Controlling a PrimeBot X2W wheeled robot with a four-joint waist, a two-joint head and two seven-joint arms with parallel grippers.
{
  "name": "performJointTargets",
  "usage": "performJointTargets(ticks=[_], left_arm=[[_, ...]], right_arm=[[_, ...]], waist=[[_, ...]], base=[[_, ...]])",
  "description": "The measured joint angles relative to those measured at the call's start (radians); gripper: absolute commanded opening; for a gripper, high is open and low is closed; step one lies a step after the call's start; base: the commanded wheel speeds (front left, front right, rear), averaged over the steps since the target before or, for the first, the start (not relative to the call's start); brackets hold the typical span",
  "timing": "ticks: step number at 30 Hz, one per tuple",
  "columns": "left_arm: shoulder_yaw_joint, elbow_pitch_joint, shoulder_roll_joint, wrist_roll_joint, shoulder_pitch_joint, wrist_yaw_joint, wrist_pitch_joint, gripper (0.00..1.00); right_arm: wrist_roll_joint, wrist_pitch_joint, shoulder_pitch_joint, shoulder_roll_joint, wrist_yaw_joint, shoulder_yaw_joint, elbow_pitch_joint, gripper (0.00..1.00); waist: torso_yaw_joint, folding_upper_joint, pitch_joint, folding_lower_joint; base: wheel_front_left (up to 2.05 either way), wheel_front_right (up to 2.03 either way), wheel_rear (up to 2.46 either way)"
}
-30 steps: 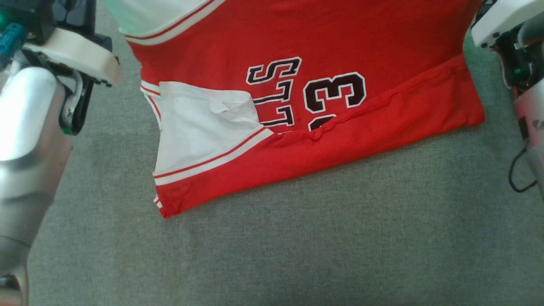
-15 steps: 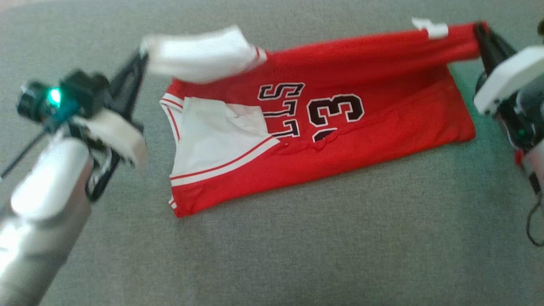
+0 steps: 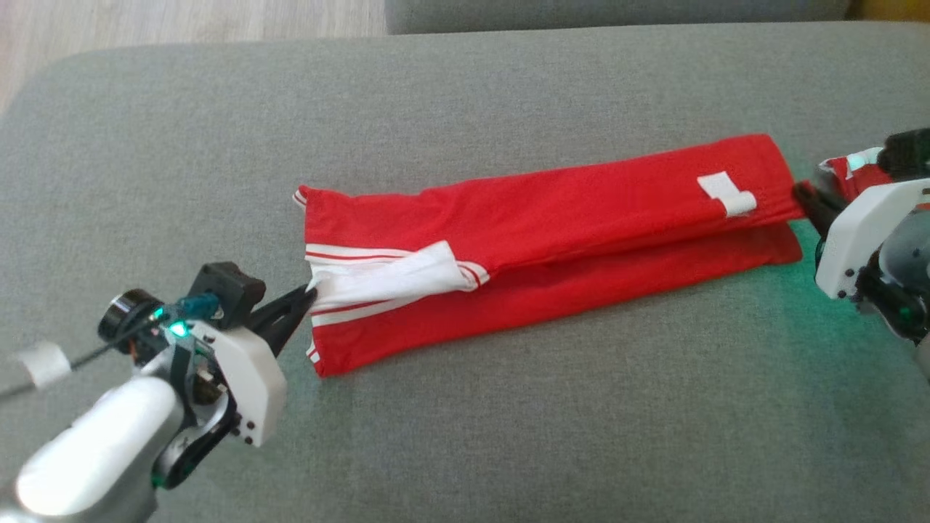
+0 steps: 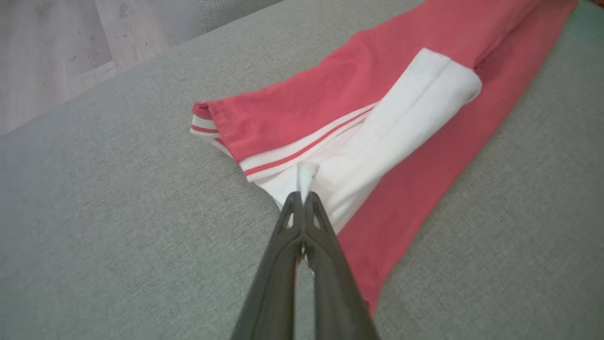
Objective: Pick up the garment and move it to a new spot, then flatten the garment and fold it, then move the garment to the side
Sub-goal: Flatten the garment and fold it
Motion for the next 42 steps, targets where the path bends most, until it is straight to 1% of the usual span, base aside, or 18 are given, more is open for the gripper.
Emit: performJointTargets(ticks=[4,7,11,12,13,14,17,18,21,23,25,26,29,31,34,36,39,42], left_arm=[[-0.006,-0.058,0.031,-0.019,0.003,0.014,0.058,0.00],[-0.014,-0.081,0.040,-0.025,0.019,0.025,0.082,0.00],[-0.017,-0.085,0.039,-0.031,0.034,0.032,0.085,0.00],[-0.016,-0.076,0.035,-0.035,0.034,0.038,0.082,0.00],[-0.015,-0.061,0.031,-0.032,0.034,0.046,0.066,0.67],[-0.015,-0.044,0.027,-0.022,0.034,0.056,0.046,1.00],[-0.004,-0.003,0.000,-0.004,0.034,0.082,-0.026,1.00],[-0.004,-0.003,0.000,-0.004,0.034,0.082,-0.026,1.00],[0.052,0.021,-0.057,-0.009,0.033,0.120,-0.147,1.00],[0.100,0.045,-0.089,-0.009,0.032,0.161,-0.238,1.00],[0.140,0.068,-0.112,-0.010,0.032,0.191,-0.323,1.00],[0.176,0.082,-0.144,-0.015,0.033,0.216,-0.406,1.00],[0.219,0.086,-0.196,-0.030,0.039,0.240,-0.510,1.00],[0.249,0.086,-0.216,-0.031,0.052,0.254,-0.538,1.00],[0.298,0.081,-0.244,-0.010,0.092,0.275,-0.552,1.00],[0.340,0.053,-0.268,0.037,0.132,0.284,-0.554,1.00],[0.399,0.020,-0.314,0.107,0.193,0.286,-0.557,1.00],[0.456,0.005,-0.363,0.170,0.272,0.285,-0.557,1.00]], right_arm=[[0.025,0.049,0.001,-0.017,0.000,0.034,-0.023,0.00],[0.040,0.079,0.001,-0.030,0.000,0.056,-0.034,0.00],[0.057,0.098,0.001,-0.037,0.000,0.068,-0.038,0.00],[0.061,0.099,0.001,-0.036,0.000,0.066,-0.032,0.87],[0.068,0.106,0.001,-0.035,0.000,0.066,-0.025,1.00],[0.068,0.103,0.001,-0.035,0.000,0.065,-0.025,1.00],[0.070,0.050,0.000,-0.031,0.000,0.041,-0.022,1.00],[0.070,0.050,0.000,-0.031,0.000,0.041,-0.022,1.00],[0.097,-0.035,-0.002,-0.007,0.000,-0.005,-0.034,1.00],[0.103,-0.111,-0.002,0.016,0.000,-0.030,-0.053,1.00],[0.100,-0.194,-0.005,0.042,0.000,-0.050,-0.075,1.00],[0.098,-0.272,-0.005,0.072,0.000,-0.074,-0.096,1.00],[0.067,-0.393,0.000,0.121,0.000,-0.116,-0.122,1.00],[0.033,-0.453,0.011,0.154,0.000,-0.142,-0.133,1.00],[-0.039,-0.497,0.062,0.204,0.000,-0.196,-0.144,1.00],[-0.105,-0.510,0.118,0.241,0.000,-0.249,-0.150,1.00],[-0.188,-0.513,0.218,0.309,0.000,-0.343,-0.168,1.00],[-0.287,-0.515,0.326,0.386,0.000,-0.447,-0.222,1.00]], waist=[[-0.007,0.0000,-0.008,0.0001],[-0.016,0.0000,-0.010,0.0001],[-0.025,0.0000,-0.005,0.0002],[-0.027,0.0000,-0.003,0.0002],[-0.029,0.0000,-0.002,0.0002],[-0.032,0.0000,-0.001,0.0002],[-0.043,0.0000,-0.005,0.0002],[-0.043,0.0000,-0.005,0.0002],[-0.051,0.0000,-0.019,0.0002],[-0.056,0.0000,-0.032,0.0002],[-0.061,0.0000,-0.046,0.0002],[-0.066,0.0000,-0.061,0.0001],[-0.071,0.0000,-0.084,0.0001],[-0.074,0.0000,-0.097,0.0001],[-0.073,0.0000,-0.116,0.0001],[-0.071,0.0000,-0.126,0.0000],[-0.067,0.0000,-0.140,0.0001],[-0.066,0.0000,-0.152,0.0000]], base=[[0.00,0.00,0.00],[0.00,0.00,0.00],[0.00,0.00,0.00],[0.00,0.00,0.00],[0.00,0.00,0.00],[0.00,0.00,0.00],[0.00,0.00,0.00],[0.00,0.00,0.00],[0.00,0.00,0.00],[0.00,0.00,0.00],[0.00,0.00,0.00],[0.00,0.00,0.00],[0.00,0.00,0.00],[0.00,0.00,0.00],[0.00,0.00,0.00],[0.00,0.00,0.00],[0.00,0.00,0.00],[0.00,0.00,0.00]])
